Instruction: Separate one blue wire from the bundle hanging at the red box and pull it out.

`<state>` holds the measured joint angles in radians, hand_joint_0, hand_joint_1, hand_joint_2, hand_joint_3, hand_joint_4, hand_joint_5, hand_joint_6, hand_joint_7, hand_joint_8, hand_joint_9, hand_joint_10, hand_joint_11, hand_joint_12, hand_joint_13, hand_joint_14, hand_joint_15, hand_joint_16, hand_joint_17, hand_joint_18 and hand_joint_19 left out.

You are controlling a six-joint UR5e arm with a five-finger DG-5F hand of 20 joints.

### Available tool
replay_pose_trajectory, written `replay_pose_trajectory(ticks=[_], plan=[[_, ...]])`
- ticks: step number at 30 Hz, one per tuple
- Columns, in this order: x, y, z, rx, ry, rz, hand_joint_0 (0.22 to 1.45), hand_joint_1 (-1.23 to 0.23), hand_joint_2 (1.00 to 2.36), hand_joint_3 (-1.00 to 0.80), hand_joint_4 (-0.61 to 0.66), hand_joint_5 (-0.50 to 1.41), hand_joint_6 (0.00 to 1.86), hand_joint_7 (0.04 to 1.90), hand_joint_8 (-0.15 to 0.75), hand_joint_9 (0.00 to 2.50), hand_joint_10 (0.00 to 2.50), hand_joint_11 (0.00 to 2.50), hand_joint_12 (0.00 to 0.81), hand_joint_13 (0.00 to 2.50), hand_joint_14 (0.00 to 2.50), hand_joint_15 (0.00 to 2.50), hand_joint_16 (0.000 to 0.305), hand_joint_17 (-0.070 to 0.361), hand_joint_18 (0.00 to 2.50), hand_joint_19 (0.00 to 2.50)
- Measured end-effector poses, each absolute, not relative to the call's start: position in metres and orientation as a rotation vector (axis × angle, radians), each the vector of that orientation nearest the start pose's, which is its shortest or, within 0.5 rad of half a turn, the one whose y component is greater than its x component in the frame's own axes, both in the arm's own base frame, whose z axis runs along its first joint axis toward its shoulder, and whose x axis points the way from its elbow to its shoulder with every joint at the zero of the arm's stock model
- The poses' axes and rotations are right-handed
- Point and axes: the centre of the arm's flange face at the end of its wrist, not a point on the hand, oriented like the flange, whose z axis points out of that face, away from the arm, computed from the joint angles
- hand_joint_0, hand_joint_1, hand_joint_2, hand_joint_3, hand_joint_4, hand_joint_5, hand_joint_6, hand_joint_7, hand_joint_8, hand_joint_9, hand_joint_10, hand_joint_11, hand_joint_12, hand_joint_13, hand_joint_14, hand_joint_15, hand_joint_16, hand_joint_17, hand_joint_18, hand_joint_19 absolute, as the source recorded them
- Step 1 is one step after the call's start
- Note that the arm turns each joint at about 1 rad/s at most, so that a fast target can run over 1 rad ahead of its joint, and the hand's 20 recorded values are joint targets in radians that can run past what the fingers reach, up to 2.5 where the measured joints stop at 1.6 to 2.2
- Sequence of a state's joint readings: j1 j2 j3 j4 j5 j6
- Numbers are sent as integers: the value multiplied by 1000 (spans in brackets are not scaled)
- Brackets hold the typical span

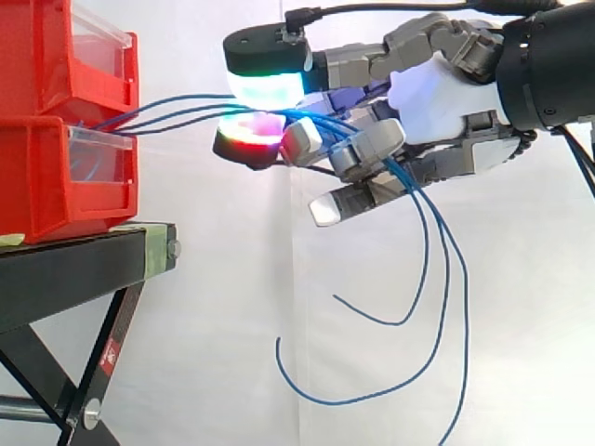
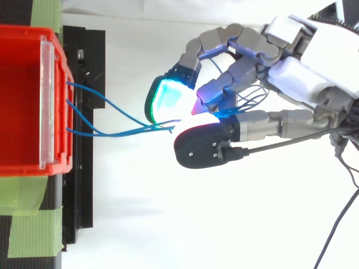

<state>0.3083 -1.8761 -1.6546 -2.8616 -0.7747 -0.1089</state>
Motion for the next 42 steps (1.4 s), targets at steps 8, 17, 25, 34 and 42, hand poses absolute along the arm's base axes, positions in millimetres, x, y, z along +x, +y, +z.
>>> replay_pose_trajectory(ticks=[8,17,25,34,42], plan=[[585,-28,312,1363,1001,677,644,-729,1015,-317,155,-216,957,864,331,1102,5,1477,441,955,1137,1397,53,120,878,764],[585,-28,312,1363,1001,678,696,-852,1020,-224,71,-216,962,917,328,1104,5,1487,439,979,1057,1461,53,120,886,737],[585,-28,313,1363,1000,679,726,-917,1021,-219,165,-221,967,854,328,1050,7,1499,445,960,1029,1482,53,120,871,705],[585,-28,312,1363,1001,679,710,-957,1018,-256,174,-229,961,872,325,999,7,1486,452,921,1007,1498,54,121,836,674],[585,-28,313,1363,1001,680,609,-898,1010,-379,186,-229,961,875,345,1005,7,1495,446,900,1074,1441,54,122,811,714]])
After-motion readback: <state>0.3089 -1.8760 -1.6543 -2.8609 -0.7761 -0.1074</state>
